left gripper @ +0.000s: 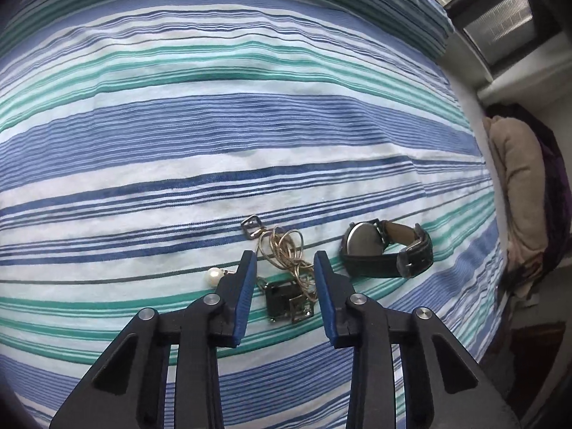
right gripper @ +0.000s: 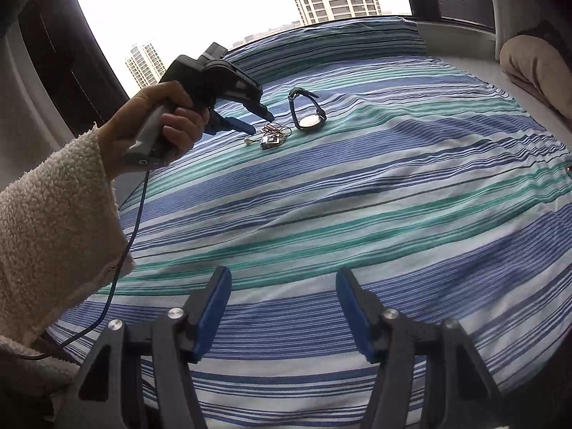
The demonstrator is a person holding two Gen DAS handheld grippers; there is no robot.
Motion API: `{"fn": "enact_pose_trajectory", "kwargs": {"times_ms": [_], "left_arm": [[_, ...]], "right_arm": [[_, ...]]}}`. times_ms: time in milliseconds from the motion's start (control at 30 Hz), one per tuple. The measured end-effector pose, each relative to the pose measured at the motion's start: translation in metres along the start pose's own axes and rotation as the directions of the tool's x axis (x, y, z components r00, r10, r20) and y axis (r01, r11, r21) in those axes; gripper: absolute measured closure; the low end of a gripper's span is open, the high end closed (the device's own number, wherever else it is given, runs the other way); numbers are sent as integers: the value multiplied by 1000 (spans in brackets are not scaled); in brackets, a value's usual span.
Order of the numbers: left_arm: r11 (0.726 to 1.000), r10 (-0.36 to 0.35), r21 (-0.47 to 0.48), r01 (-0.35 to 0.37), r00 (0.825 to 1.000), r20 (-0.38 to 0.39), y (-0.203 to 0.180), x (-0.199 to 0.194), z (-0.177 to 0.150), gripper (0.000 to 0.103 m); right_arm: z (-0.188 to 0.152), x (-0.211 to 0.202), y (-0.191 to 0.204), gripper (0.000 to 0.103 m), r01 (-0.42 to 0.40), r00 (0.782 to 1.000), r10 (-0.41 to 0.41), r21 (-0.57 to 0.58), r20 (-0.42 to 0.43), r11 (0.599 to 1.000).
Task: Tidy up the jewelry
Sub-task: 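Grasp the silver keychain with pearl with the left tool, then grasp the black wristwatch with the right tool while the left tool holds the keychain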
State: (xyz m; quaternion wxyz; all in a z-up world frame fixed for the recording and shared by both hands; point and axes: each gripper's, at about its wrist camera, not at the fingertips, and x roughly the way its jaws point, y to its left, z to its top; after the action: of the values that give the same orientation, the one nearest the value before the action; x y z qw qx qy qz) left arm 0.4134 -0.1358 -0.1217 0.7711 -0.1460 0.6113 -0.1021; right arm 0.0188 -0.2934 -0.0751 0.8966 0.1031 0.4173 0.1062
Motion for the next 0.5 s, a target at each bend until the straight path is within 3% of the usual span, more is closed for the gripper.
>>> {"fn": "enact_pose_trajectory", "kwargs": {"times_ms": [100, 200, 300, 500], "left_arm": [[999, 30, 11, -30, 1000, -1, -7, 9, 3, 74], [998, 62, 5, -62, 998, 23, -7, 15, 6, 93], [998, 58, -1, -58, 997, 42, -3, 13, 4, 100], [1000, -12, 25, 9, 989, 145, 17, -52, -24, 101]], "right_arm": [[-1, -2, -10, 41, 5, 1000, -5, 27, 2, 1000], [-1, -4, -16, 41, 9, 1000, -9, 42, 6, 999], [0, -9, -17, 41, 15, 1000, -15, 36, 14, 999], [23, -13, -20, 41, 20, 999, -20, 18, 26, 1000]]}}
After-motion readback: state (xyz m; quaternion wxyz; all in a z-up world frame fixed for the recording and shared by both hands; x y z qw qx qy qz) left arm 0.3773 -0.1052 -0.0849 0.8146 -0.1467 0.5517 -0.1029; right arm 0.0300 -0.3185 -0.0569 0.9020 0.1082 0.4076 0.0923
